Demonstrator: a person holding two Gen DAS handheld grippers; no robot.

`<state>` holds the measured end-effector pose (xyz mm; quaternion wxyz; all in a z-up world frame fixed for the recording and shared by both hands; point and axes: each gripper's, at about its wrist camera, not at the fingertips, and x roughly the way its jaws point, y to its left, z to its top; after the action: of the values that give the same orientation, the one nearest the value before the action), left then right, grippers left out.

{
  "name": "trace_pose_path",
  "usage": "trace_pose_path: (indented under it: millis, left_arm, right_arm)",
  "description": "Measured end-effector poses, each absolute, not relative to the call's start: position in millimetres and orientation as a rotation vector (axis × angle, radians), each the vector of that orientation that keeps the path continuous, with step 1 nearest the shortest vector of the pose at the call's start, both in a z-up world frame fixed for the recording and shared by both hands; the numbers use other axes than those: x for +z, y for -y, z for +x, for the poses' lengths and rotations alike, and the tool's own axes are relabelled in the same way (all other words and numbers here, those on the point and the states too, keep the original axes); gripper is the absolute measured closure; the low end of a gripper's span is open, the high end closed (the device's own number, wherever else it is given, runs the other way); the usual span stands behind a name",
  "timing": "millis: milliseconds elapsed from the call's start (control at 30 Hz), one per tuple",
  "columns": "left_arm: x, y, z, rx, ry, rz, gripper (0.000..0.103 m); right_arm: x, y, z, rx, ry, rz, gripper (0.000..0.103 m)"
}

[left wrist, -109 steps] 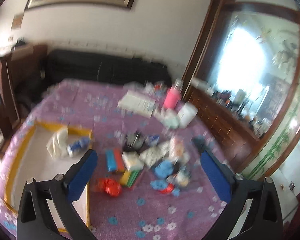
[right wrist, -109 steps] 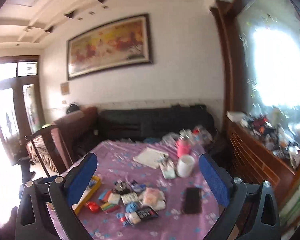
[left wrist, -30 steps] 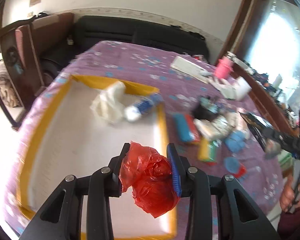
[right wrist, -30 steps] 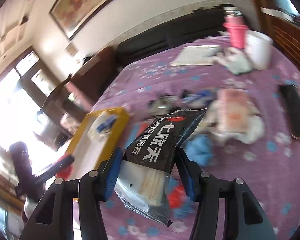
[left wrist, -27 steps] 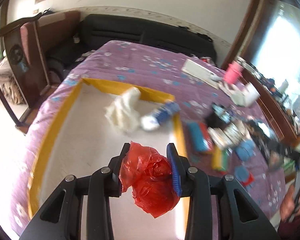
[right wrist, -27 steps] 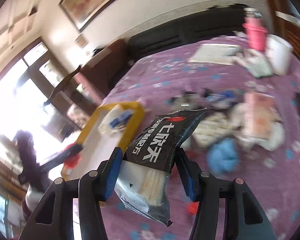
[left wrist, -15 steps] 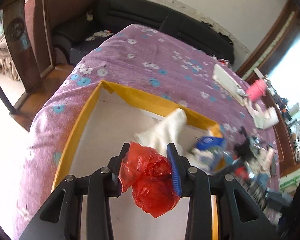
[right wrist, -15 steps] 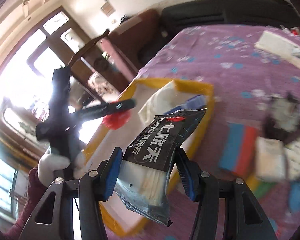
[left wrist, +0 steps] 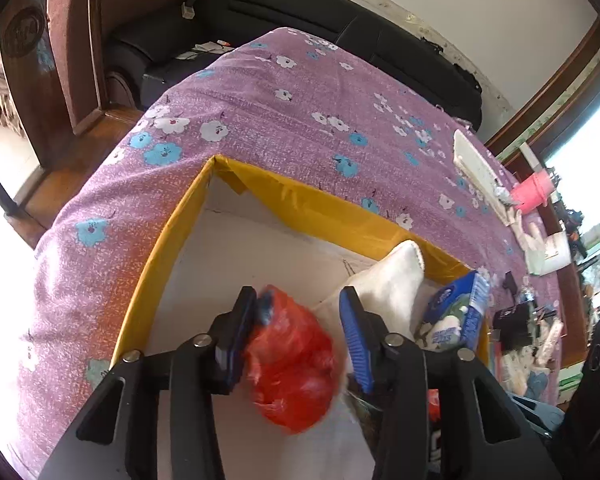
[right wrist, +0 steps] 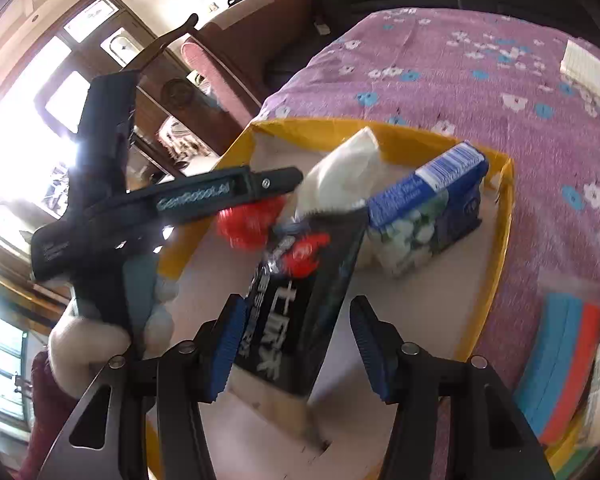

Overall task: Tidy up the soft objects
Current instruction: 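Release the red bag into the tray with left while right drops the black pack there, then reach the left gripper to the zip bag of blue and red strips and grasp it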

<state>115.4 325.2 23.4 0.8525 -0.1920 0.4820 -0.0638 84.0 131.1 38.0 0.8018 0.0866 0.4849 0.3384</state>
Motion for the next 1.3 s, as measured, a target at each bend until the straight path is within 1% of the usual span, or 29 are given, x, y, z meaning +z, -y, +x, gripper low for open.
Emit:
trace_pose_path:
  millis: [67,100,133,167,200,267,467,567,600,667,800,867,1000,1033,1067,1167,1300]
  left_arm:
    - [27.5,-327.1,112.2,-0.144,-0.999,-0.419,0.055]
    - [31.4,-327.5,109.8,-0.143,-0.985,-0.422,0.053]
    - [35.7,-327.9,106.8,-0.142,-0.971,-0.424,0.048]
    - [41.1,-328.3,102.9,-0.141,-0.953,-0.424,0.043]
    - [45.7,-328.6,99.4,-0.140,-0.937,-0.424,0.041]
    - [57.0,-329.5,90.1,-0.141,-0.901,-0.427,0.039]
    - [85.1,-329.0,57.8,-0.153,-0.818,-0.448,0.038]
    - [99.9,-322.2,38.5,-0.159,-0.776,-0.439,0.037]
    - [104.2,-319.1,32.8,-0.162,-0.763,-0.436,0.036]
    - [114.3,-310.1,19.3,-0.166,-0.732,-0.426,0.031]
    - [130.4,-285.2,-6.0,-0.211,-0.688,-0.400,0.027]
    - [134.5,-270.2,-17.7,-0.246,-0.675,-0.395,0.024]
    - [137.0,-233.2,-41.0,-0.306,-0.661,-0.375,0.023]
    - [136.8,-226.7,-45.0,-0.313,-0.659,-0.375,0.020]
    - [136.3,-219.8,-48.8,-0.321,-0.660,-0.374,0.018]
    - [132.8,-200.1,-58.2,-0.345,-0.666,-0.360,0.018]
    - [120.5,-171.2,-59.9,-0.342,-0.713,-0.299,0.018]
  right_arm:
    - [37.9,-132.9,85.3,0.719,-1.035,0.177,0.037]
    - [38.2,-133.5,85.9,0.713,-1.031,0.173,0.032]
    - [38.3,-134.5,86.1,0.716,-1.027,0.175,0.020]
    - [39.5,-131.9,82.4,0.728,-1.024,0.185,0.015]
    - [39.8,-130.4,82.4,0.748,-1.018,0.214,0.007]
    - [41.7,-126.9,82.2,0.749,-1.011,0.244,0.007]
    - [56.2,-113.5,72.0,0.765,-0.973,0.279,0.006]
    - [67.2,-102.7,59.9,0.771,-0.941,0.293,0.004]
    - [71.3,-98.1,56.0,0.773,-0.928,0.298,0.004]
    - [79.6,-88.7,48.2,0.767,-0.901,0.304,0.003]
    - [96.4,-63.8,28.6,0.731,-0.827,0.290,0.003]
    - [102.5,-50.5,19.1,0.706,-0.789,0.275,0.002]
    - [116.4,-15.4,-5.3,0.650,-0.696,0.249,0.001]
    - [119.5,-8.1,-12.6,0.631,-0.669,0.222,0.001]
    - [122.1,0.2,-20.7,0.611,-0.643,0.201,0.001]
    - [129.7,27.9,-45.3,0.541,-0.557,0.131,0.001]
    - [134.1,74.0,-68.2,0.460,-0.486,0.131,0.001]
